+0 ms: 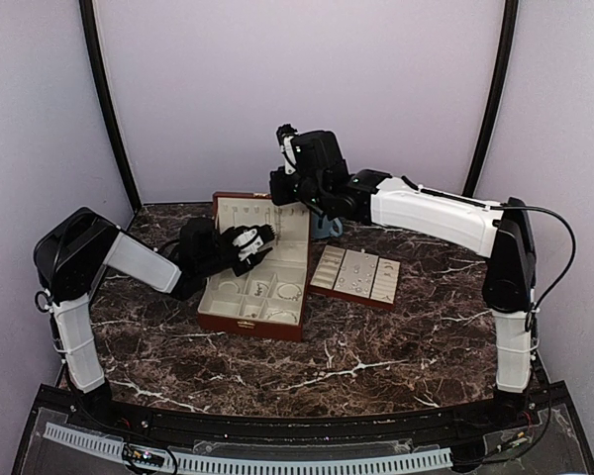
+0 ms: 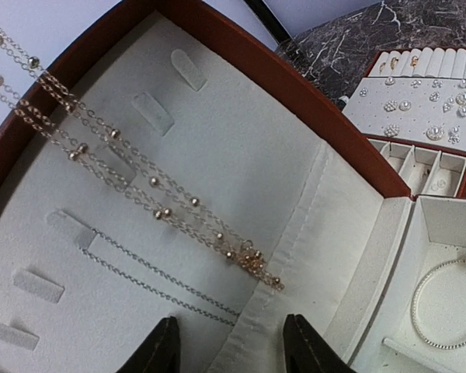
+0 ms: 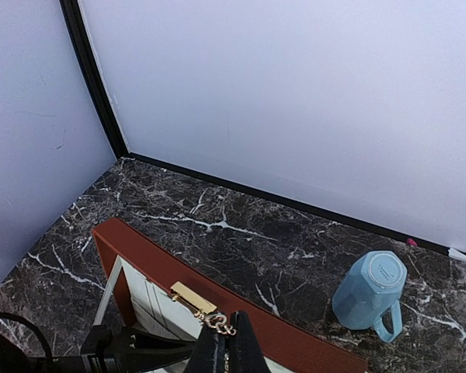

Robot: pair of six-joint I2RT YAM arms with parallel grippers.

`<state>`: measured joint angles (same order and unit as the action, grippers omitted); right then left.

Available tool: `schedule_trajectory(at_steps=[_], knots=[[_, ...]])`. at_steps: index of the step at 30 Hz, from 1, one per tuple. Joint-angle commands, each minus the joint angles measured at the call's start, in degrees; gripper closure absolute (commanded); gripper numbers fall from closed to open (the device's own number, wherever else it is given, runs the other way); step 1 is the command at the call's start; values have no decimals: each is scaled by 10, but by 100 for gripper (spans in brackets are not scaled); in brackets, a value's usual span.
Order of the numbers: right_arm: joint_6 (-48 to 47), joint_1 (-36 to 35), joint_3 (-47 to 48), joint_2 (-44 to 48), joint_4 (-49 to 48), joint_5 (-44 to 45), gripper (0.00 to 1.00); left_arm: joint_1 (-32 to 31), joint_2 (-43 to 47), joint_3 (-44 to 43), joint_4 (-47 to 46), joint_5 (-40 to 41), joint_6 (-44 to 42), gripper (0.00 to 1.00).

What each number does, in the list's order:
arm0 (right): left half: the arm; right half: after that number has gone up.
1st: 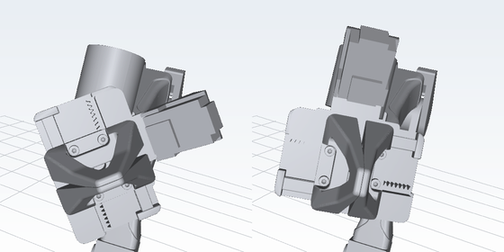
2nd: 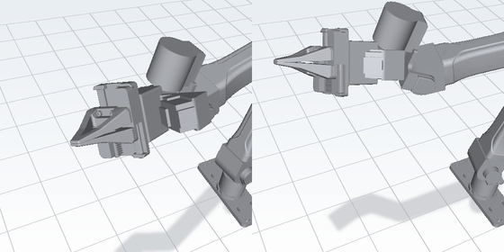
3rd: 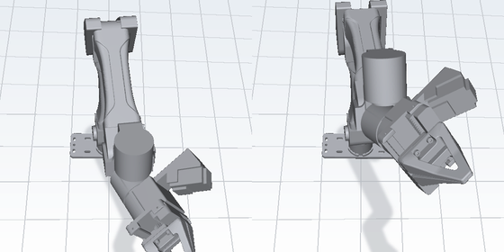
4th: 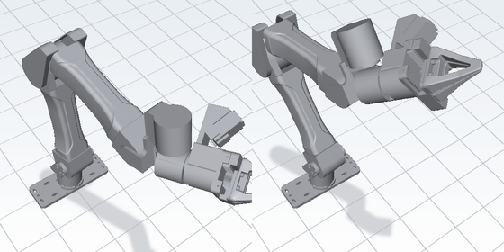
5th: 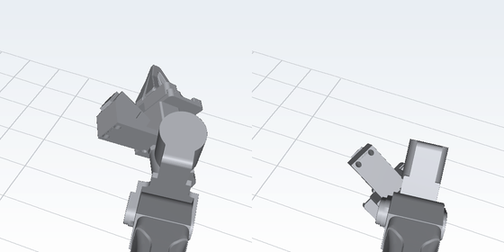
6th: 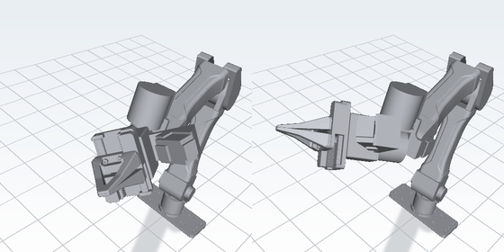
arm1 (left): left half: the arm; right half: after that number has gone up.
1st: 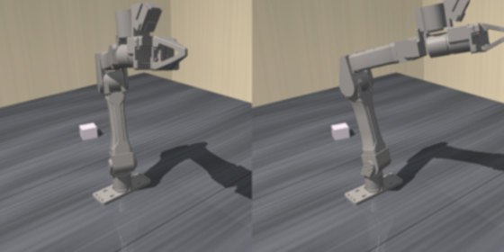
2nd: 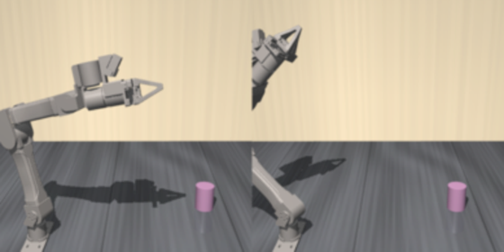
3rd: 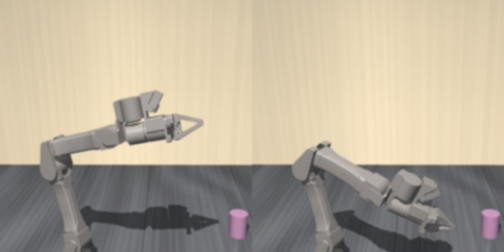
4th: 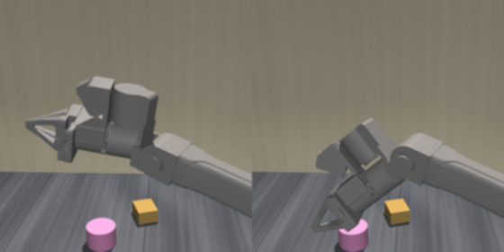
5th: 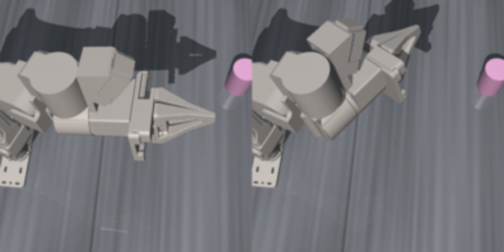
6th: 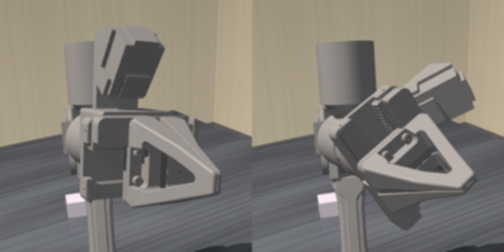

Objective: Organize the mixed jewelry
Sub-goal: Open the compartment pouch of the jewelry box.

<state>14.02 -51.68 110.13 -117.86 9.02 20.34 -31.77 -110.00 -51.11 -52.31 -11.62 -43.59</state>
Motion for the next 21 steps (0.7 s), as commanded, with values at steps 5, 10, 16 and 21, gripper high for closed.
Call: schedule_trajectory(at_steps=[5,10,16,21], knots=[[6,4,-10,34,-26,0,100,-1,-15,-7,40,0,-6,54],[9,4,-11,34,-29,-3,100,-1,-21,-6,52,10,-2,59],[9,4,-14,38,-30,-1,100,-1,-28,-6,54,17,2,66],[7,4,-11,39,-32,1,100,-6,-28,-6,58,25,-2,75]])
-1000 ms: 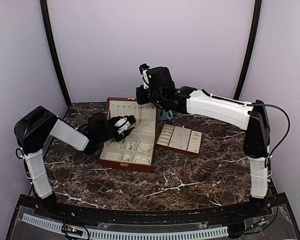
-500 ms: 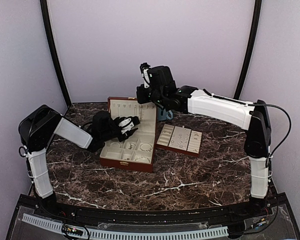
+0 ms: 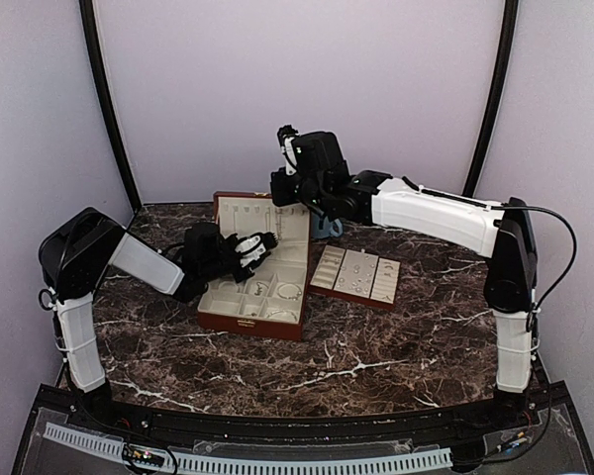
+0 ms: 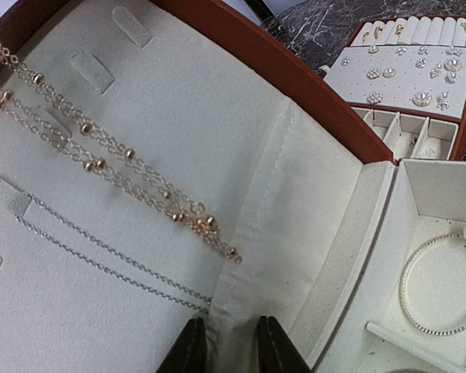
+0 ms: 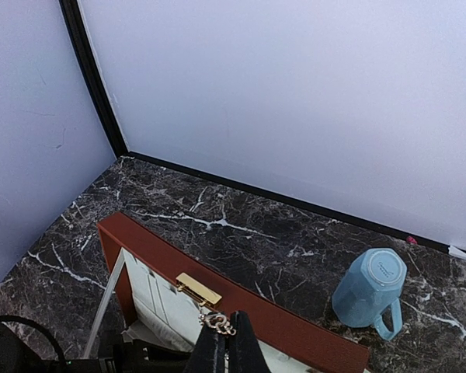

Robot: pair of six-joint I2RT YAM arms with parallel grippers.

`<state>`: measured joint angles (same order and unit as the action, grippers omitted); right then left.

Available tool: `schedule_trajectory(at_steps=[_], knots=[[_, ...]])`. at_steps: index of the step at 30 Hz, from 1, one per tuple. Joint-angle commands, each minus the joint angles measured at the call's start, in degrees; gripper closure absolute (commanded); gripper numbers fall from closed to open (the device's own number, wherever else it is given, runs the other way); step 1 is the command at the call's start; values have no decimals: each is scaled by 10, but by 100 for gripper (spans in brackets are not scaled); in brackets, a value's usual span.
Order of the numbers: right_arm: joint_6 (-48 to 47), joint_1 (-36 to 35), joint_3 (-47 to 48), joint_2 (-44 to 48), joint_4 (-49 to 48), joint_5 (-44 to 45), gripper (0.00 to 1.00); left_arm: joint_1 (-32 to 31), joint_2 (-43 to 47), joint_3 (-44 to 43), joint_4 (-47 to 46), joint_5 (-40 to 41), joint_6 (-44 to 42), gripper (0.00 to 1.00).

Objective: Organize the mixed jewelry
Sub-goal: Open the compartment pouch of the jewelry box.

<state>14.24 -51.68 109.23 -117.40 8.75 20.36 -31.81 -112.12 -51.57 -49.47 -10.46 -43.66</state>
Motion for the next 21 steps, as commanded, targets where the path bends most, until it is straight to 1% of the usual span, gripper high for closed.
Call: schedule_trajectory(at_steps=[1,5,13,17,21], knots=[[4,4,0,34,-30,1,100,-7,-7,-1,29,17,-2,76],[-1,5,9,33,-29,4,100,-13,-6,0,28,26,-7,84],[-9,5,23,25,-26,8,100,-22,0,13,9,33,-10,97],[-10,5,23,19,-24,8,100,-24,2,21,-1,33,-10,100],[-10,6,18,13,-26,8,100,-28,7,31,-17,35,-11,100]])
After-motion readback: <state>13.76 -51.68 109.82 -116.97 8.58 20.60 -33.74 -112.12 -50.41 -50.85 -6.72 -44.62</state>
